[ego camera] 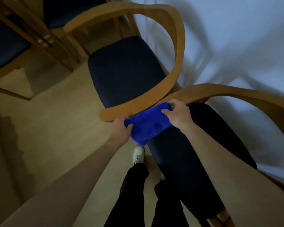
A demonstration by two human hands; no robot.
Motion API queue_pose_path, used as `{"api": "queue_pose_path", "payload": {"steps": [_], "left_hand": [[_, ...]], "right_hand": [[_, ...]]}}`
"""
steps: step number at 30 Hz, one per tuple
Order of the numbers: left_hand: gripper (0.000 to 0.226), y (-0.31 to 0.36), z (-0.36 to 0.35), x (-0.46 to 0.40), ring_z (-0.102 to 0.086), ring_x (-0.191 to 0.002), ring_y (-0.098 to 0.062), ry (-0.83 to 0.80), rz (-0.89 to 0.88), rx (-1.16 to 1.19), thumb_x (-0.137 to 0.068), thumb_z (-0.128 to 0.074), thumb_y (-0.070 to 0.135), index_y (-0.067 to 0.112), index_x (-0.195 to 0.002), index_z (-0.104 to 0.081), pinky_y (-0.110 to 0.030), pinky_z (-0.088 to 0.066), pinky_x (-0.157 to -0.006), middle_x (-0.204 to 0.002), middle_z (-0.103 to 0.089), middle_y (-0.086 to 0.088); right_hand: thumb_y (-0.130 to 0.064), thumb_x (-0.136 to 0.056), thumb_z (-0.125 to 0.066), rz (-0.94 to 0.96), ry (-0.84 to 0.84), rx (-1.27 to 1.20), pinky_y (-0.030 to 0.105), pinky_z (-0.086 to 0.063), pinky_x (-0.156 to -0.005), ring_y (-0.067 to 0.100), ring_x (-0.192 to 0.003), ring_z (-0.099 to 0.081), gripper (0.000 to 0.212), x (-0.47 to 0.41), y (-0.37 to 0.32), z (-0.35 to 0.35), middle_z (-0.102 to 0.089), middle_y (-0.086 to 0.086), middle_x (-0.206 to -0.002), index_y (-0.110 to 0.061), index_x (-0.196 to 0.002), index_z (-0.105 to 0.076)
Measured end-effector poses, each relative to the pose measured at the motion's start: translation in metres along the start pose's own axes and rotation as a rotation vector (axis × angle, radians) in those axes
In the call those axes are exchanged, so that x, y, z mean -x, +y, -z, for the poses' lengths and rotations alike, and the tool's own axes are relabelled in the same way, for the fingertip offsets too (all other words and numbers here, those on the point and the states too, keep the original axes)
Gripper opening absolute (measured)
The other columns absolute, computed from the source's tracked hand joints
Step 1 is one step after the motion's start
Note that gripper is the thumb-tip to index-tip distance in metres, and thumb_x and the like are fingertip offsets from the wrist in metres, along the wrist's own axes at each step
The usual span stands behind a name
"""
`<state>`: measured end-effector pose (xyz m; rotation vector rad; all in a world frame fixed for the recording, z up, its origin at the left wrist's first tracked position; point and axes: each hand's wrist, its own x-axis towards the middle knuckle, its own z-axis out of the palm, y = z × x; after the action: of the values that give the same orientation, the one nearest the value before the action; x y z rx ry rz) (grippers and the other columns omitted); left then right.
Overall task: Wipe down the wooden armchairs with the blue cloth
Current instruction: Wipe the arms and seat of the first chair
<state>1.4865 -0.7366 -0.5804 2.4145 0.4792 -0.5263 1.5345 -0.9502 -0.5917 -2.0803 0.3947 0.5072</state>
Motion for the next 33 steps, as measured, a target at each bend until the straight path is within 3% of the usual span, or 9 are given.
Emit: {"api": "queue_pose_path", "payload": {"steps": [5,10,13,15,16,18,20,26,33], "left_hand": [[0.014,-0.014,-0.010,-0.027,-0.064,-0.078,-0.021,-0.094,-0.003,0.039,-0.094,-0.058,0.025,0.013,-0.100,-0.062,-0.037,-0.053,-0.069,-0.083,-0.065,-0.003],[0.028,-0.032,-0.032,-0.031,-0.054,-0.074,-0.014,-0.289,0.009,0.098,-0.103,-0.036,0.034,0.015,-0.091,-0.054,-0.022,-0.033,-0.055,-0.081,-0.058,0.003],[0.033,-0.041,-0.035,-0.031,-0.060,-0.091,-0.019,-0.368,0.059,0.255,-0.101,-0.038,0.040,0.013,-0.103,-0.059,-0.031,-0.046,-0.074,-0.100,-0.065,-0.005],[0.038,-0.045,-0.035,-0.031,-0.061,-0.105,-0.012,-0.491,0.108,0.454,-0.089,-0.057,0.051,0.024,-0.116,-0.058,-0.035,-0.050,-0.091,-0.114,-0.065,0.006],[0.056,-0.045,-0.035,-0.030,-0.057,-0.112,-0.008,-0.508,0.054,0.430,-0.078,-0.067,0.059,0.029,-0.123,-0.053,-0.033,-0.049,-0.094,-0.121,-0.061,0.013],[0.093,-0.044,-0.042,-0.027,-0.044,-0.122,-0.009,-0.342,-0.137,0.072,-0.060,-0.072,0.070,0.026,-0.135,-0.039,-0.035,-0.042,-0.100,-0.131,-0.047,0.012],[0.102,-0.036,-0.052,-0.023,-0.043,-0.121,-0.019,-0.100,-0.253,-0.228,-0.054,-0.069,0.076,0.019,-0.132,-0.035,-0.040,-0.040,-0.102,-0.128,-0.045,0.003],[0.074,-0.024,-0.069,-0.026,-0.058,-0.097,-0.022,-0.081,-0.177,-0.329,-0.058,-0.071,0.068,0.020,-0.104,-0.038,-0.041,-0.044,-0.092,-0.102,-0.058,0.003],[0.068,-0.035,-0.066,-0.025,-0.046,-0.076,-0.014,-0.014,-0.239,-0.368,-0.055,-0.069,0.069,0.026,-0.093,-0.034,-0.038,-0.040,-0.088,-0.083,-0.050,0.010]], "right_hand": [[-0.021,-0.092,-0.065,0.082,0.100,0.103,0.021,-0.039,-0.083,0.006,-0.098,-0.053,0.023,-0.015,-0.004,-0.016,-0.058,-0.009,-0.104,-0.019,-0.114,-0.061],[-0.029,-0.098,-0.054,0.247,0.210,0.461,0.039,-0.040,-0.106,0.021,-0.131,-0.043,0.037,-0.012,0.015,-0.036,-0.051,0.003,-0.138,-0.015,-0.131,-0.052],[-0.035,-0.101,-0.045,0.318,0.201,0.607,0.045,-0.033,-0.111,0.023,-0.142,-0.033,0.045,-0.012,0.022,-0.037,-0.043,0.000,-0.151,-0.015,-0.141,-0.046],[-0.041,-0.100,-0.042,0.374,0.181,0.728,0.047,-0.027,-0.115,0.022,-0.142,-0.033,0.047,-0.017,0.024,-0.028,-0.045,-0.001,-0.150,-0.017,-0.140,-0.048],[-0.046,-0.099,-0.039,0.400,0.150,0.801,0.049,-0.021,-0.117,0.023,-0.143,-0.032,0.049,-0.022,0.024,-0.021,-0.044,-0.001,-0.150,-0.019,-0.139,-0.049],[-0.056,-0.096,-0.032,0.412,0.063,0.912,0.053,-0.010,-0.119,0.025,-0.147,-0.022,0.056,-0.034,0.022,-0.007,-0.038,0.000,-0.154,-0.024,-0.140,-0.047],[-0.061,-0.094,-0.031,0.378,0.000,0.913,0.056,-0.008,-0.119,0.026,-0.149,-0.014,0.057,-0.041,0.020,0.000,-0.034,-0.001,-0.153,-0.029,-0.139,-0.044],[-0.058,-0.095,-0.039,0.375,-0.016,0.881,0.059,-0.017,-0.115,0.029,-0.139,-0.026,0.050,-0.040,0.013,0.002,-0.041,0.003,-0.140,-0.025,-0.131,-0.048],[-0.059,-0.094,-0.042,0.378,-0.010,0.829,0.059,-0.016,-0.115,0.027,-0.138,-0.026,0.048,-0.040,0.011,-0.003,-0.044,0.001,-0.137,-0.025,-0.127,-0.050]]}}
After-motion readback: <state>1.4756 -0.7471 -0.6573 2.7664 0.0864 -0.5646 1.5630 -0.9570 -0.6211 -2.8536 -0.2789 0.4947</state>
